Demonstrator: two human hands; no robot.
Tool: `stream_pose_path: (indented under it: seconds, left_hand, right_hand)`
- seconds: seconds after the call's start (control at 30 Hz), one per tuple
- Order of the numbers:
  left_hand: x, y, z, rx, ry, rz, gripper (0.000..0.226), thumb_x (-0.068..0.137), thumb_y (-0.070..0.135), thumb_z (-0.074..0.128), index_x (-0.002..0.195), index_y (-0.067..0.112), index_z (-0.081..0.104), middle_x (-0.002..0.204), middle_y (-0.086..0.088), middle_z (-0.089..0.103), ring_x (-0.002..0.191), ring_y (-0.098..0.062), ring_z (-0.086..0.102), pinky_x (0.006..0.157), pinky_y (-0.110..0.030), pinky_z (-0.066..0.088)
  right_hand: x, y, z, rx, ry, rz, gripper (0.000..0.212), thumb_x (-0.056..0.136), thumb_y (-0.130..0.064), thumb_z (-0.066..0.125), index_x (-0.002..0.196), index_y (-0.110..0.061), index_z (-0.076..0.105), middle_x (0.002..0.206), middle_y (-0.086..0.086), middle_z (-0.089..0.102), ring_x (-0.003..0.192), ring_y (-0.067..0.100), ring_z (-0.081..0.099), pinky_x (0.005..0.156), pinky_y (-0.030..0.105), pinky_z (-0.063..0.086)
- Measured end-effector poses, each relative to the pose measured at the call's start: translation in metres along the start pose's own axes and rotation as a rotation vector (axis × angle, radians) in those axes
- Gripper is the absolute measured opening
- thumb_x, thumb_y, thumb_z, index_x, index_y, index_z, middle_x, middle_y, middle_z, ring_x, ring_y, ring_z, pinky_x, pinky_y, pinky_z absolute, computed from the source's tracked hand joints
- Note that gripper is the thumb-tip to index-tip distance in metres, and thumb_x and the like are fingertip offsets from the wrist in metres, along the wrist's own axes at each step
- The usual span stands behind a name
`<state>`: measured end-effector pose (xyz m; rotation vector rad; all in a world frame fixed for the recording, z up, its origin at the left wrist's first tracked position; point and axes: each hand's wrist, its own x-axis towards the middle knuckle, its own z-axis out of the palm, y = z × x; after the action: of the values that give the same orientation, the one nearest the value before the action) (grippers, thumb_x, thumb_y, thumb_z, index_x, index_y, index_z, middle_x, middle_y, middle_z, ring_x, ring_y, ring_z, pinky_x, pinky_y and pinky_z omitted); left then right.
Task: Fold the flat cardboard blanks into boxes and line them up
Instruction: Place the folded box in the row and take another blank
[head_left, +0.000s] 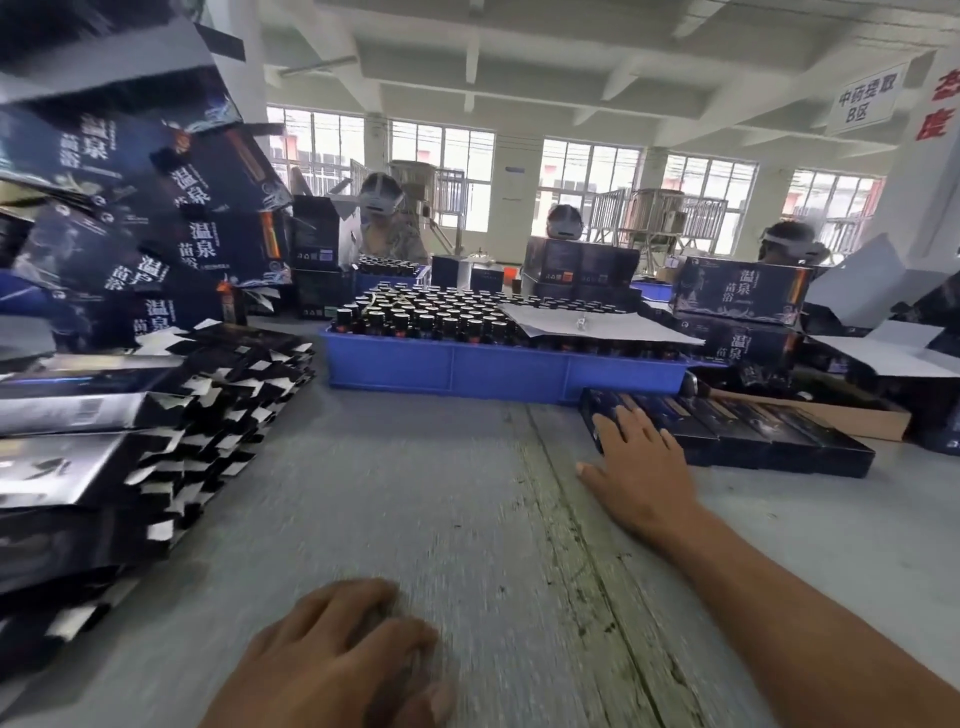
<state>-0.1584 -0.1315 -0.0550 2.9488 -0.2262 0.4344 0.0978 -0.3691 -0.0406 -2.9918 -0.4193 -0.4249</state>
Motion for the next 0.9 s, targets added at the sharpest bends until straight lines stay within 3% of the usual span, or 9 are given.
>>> stream_pose_path:
  seconds: [0.03, 0.07, 0.1, 0.17, 0.27, 0.47, 0.6, 0.77, 0.9]
  left_hand:
    - [0.001, 0.005, -0.004, -0.012, -0.025, -0.022, 0.051, 0.076, 0.08, 0.025, 0.101, 0.06, 0.064, 0.127, 0.025, 0.057, 0.116, -0.002, 0.06, 0.083, -0.037, 0.053]
    - [0.001, 0.008, -0.002, -0.016, -0.028, -0.049, 0.062, 0.074, 0.083, 0.02, 0.12, 0.061, 0.054, 0.142, 0.029, 0.041, 0.134, 0.001, 0.04, 0.103, -0.038, 0.04]
    - [-0.002, 0.007, 0.001, -0.046, -0.07, -0.105, 0.067, 0.076, 0.084, 0.02, 0.134, 0.058, 0.041, 0.15, 0.029, 0.027, 0.142, 0.002, 0.023, 0.111, -0.032, 0.027]
    - [-0.004, 0.008, 0.002, -0.12, -0.124, -0.161, 0.057, 0.089, 0.073, 0.037, 0.14, 0.048, 0.04, 0.154, 0.02, 0.027, 0.143, -0.005, 0.016, 0.112, -0.026, 0.017]
    - [-0.009, 0.011, 0.001, -0.137, -0.022, -0.136, 0.046, 0.095, 0.059, 0.049, 0.135, 0.037, 0.054, 0.146, 0.003, 0.043, 0.138, -0.02, 0.028, 0.112, -0.035, 0.022]
    - [-0.014, 0.01, -0.002, -0.144, 0.008, -0.098, 0.036, 0.097, 0.046, 0.054, 0.122, 0.024, 0.067, 0.128, -0.013, 0.056, 0.124, -0.036, 0.044, 0.106, -0.043, 0.036]
    - [-0.016, 0.004, -0.012, -0.171, -0.032, -0.132, 0.04, 0.096, 0.041, 0.056, 0.131, 0.022, 0.062, 0.137, -0.013, 0.053, 0.127, -0.036, 0.044, 0.107, -0.043, 0.039]
    - [-0.022, -0.027, -0.036, 0.06, 0.046, -0.349, 0.046, 0.097, 0.044, 0.05, 0.139, 0.025, 0.053, 0.141, -0.011, 0.05, 0.13, -0.033, 0.044, 0.11, -0.047, 0.035]
    - [-0.032, -0.057, -0.051, 0.168, 0.106, -0.634, 0.053, 0.098, 0.044, 0.044, 0.146, 0.022, 0.039, 0.149, -0.021, 0.038, 0.142, -0.04, 0.028, 0.116, -0.061, 0.015]
  right_hand:
    - [-0.01, -0.009, -0.005, 0.017, -0.003, -0.035, 0.066, 0.102, -0.05, 0.04, 0.158, -0.02, 0.021, 0.168, 0.009, 0.013, 0.155, 0.026, 0.009, 0.125, 0.044, 0.012]
    - [-0.021, -0.018, -0.01, 0.039, -0.007, -0.075, 0.064, 0.103, -0.047, 0.04, 0.157, -0.018, 0.025, 0.167, 0.01, 0.017, 0.154, 0.025, 0.014, 0.124, 0.041, 0.016]
    - [-0.034, -0.029, -0.014, 0.066, -0.014, -0.117, 0.061, 0.103, -0.045, 0.041, 0.155, -0.016, 0.03, 0.165, 0.01, 0.022, 0.152, 0.024, 0.02, 0.122, 0.037, 0.019]
    - [-0.064, -0.052, -0.023, 0.141, -0.045, -0.206, 0.056, 0.102, -0.045, 0.043, 0.152, -0.019, 0.039, 0.163, 0.004, 0.029, 0.148, 0.02, 0.03, 0.119, 0.031, 0.024]
    - [-0.114, -0.08, -0.031, 0.221, -0.126, -0.33, 0.05, 0.098, -0.052, 0.048, 0.144, -0.034, 0.048, 0.155, -0.01, 0.04, 0.139, 0.01, 0.041, 0.114, 0.024, 0.028]
    - [-0.151, -0.098, -0.025, 0.181, -0.237, -0.316, 0.05, 0.1, -0.056, 0.037, 0.149, -0.044, 0.034, 0.162, -0.017, 0.022, 0.148, 0.004, 0.027, 0.12, 0.023, 0.02]
    - [-0.148, -0.103, -0.021, 0.178, -0.239, -0.303, 0.051, 0.104, -0.053, 0.029, 0.154, -0.039, 0.027, 0.165, -0.013, 0.016, 0.151, 0.008, 0.023, 0.123, 0.026, 0.016]
    - [-0.164, -0.115, -0.027, 0.16, -0.198, -0.29, 0.048, 0.108, -0.045, 0.02, 0.156, -0.038, 0.019, 0.167, -0.012, 0.01, 0.152, 0.007, 0.018, 0.121, 0.025, 0.012]
    - [-0.174, -0.116, -0.039, 0.183, -0.168, -0.261, 0.047, 0.108, -0.046, 0.021, 0.154, -0.04, 0.023, 0.165, -0.017, 0.012, 0.15, 0.004, 0.021, 0.12, 0.024, 0.017]
